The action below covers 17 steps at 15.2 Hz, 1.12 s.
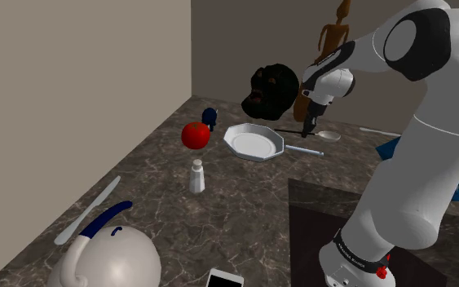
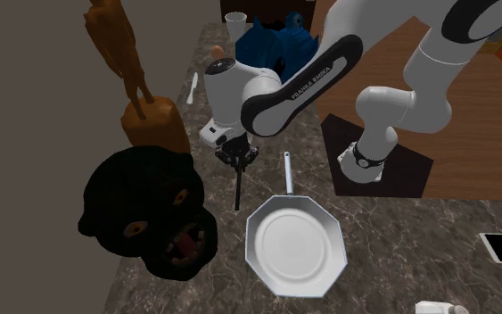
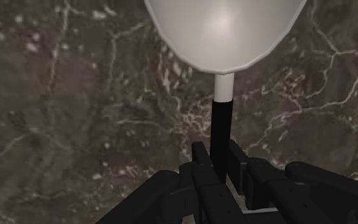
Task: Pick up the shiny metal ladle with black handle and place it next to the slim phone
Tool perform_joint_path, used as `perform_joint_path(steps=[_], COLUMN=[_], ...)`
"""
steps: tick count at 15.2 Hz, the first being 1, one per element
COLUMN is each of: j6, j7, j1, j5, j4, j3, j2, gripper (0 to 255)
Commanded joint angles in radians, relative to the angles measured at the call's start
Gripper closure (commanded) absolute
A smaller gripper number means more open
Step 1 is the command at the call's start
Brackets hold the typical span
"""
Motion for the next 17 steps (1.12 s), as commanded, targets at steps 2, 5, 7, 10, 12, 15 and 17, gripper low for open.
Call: perform_joint_path(steps=[2,5,7,10,12,15,17], j6=[-0.031,-0.065,-0.089,-0.126,-0.151,-0.189,-0.214], j7=[0.039,0.074,0.095,0.123,0.14,0.162,0.174], j1=[0.009,0.013,0.014,0.013,0.012,0.009,0.008], j5=[-0.047,-0.09,-0.116,-0.149,-0.168,-0.192,-0.204], j4=[0.015,0.032,0.045,0.067,0.082,0.107,0.124], j3=[-0.005,-0.004,-0.001,0.006,0.012,0.022,0.028], j2=[-0.041,-0.081,-0.105,-0.138,-0.158,-0.184,-0.198], gripper=[255,255,255,255,255,255,255])
